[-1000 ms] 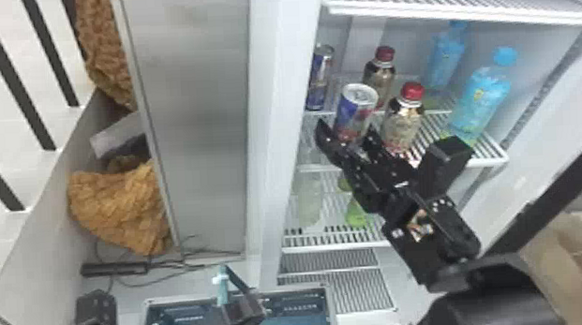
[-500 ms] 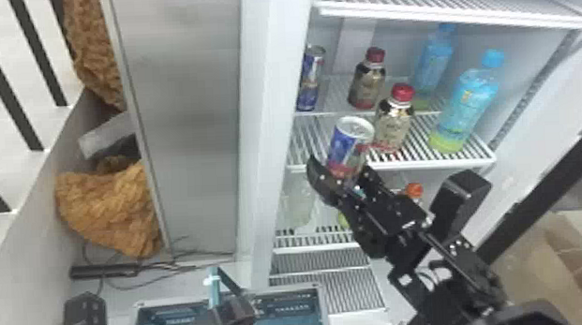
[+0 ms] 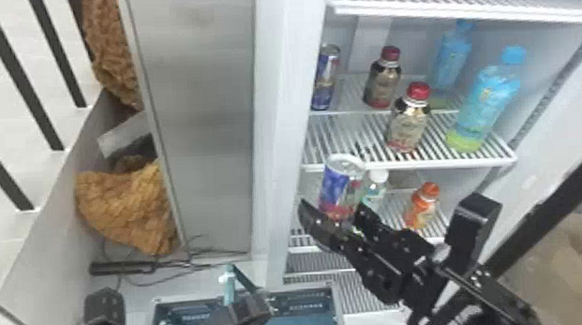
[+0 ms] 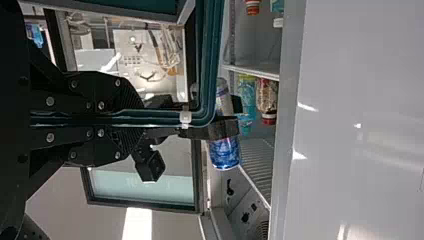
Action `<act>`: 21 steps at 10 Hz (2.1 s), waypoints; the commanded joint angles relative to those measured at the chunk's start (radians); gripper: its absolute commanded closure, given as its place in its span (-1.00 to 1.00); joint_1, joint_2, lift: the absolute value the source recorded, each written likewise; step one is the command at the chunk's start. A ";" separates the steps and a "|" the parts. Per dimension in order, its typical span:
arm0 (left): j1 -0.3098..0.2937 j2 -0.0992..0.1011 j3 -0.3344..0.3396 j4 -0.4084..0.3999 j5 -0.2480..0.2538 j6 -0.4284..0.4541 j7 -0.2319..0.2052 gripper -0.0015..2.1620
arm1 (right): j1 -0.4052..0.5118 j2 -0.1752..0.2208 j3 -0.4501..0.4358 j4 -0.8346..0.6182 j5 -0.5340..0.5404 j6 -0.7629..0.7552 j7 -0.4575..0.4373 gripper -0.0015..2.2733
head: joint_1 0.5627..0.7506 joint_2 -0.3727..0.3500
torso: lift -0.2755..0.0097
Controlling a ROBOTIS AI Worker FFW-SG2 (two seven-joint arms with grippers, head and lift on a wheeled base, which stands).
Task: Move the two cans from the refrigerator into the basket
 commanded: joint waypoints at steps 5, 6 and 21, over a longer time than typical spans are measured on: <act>-0.002 0.002 0.000 0.000 -0.001 0.000 0.000 0.10 | 0.100 -0.016 -0.040 -0.087 -0.032 0.222 0.113 0.13 | 0.41 -0.32 | 0.72; -0.002 0.003 0.000 0.000 -0.003 0.000 0.000 0.10 | 0.124 -0.019 -0.042 -0.111 -0.032 0.252 0.123 0.13 | 0.41 -0.32 | 0.72; 0.002 0.002 0.002 0.000 0.001 0.002 0.003 0.10 | 0.149 0.025 -0.173 -0.138 -0.030 0.166 0.139 -0.88 | 0.41 -0.55 | 0.72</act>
